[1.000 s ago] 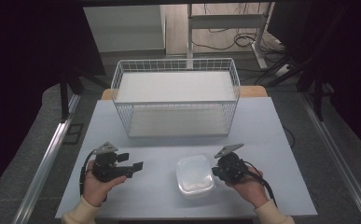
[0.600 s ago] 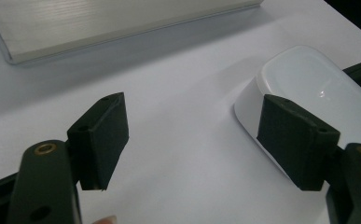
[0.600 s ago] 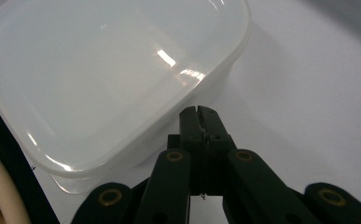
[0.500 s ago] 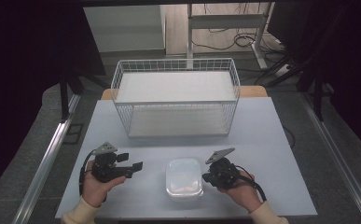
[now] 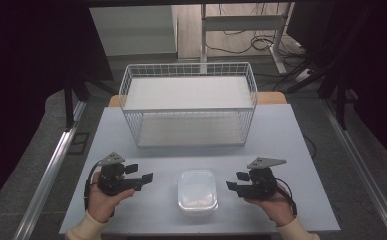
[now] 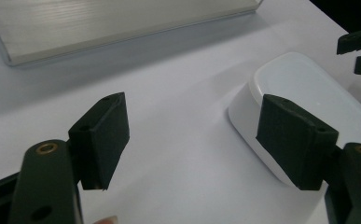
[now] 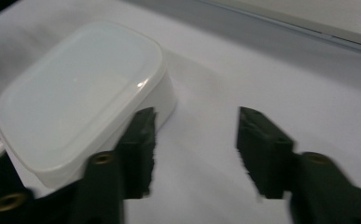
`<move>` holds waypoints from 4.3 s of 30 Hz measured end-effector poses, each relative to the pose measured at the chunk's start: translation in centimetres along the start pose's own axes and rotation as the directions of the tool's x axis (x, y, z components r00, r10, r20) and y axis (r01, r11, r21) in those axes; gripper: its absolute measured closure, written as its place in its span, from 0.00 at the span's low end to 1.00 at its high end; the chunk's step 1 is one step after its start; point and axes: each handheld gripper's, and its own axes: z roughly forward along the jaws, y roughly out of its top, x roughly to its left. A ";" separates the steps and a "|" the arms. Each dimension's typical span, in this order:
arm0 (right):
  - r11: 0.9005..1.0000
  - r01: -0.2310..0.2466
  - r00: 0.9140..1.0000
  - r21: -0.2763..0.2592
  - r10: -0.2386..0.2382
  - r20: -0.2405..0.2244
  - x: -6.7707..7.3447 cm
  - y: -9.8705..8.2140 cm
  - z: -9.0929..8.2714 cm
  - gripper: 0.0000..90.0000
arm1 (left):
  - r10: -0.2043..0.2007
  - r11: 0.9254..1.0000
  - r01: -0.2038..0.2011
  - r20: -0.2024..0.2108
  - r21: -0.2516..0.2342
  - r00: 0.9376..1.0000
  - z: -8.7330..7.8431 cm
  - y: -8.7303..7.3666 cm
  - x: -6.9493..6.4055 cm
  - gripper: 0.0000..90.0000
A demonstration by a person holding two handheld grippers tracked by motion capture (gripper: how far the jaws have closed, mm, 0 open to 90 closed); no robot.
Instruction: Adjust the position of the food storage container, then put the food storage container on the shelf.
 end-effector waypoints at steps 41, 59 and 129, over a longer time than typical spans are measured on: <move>0.991 -0.130 0.986 -0.043 0.124 -0.111 1.4 2.2 1.2 0.35 | -0.071 0.996 0.065 0.099 0.060 0.993 2.3 1.8 -2.8 0.32; 0.980 -0.196 0.967 0.015 0.196 -0.163 2.6 1.3 3.1 0.42 | -0.156 0.983 0.129 0.223 0.131 0.962 5.0 1.0 -4.0 0.35; 0.953 -0.288 0.944 -0.091 0.266 -0.196 3.8 -0.1 1.0 0.88 | -0.139 0.990 0.128 0.315 0.055 0.939 3.9 0.0 -5.2 0.89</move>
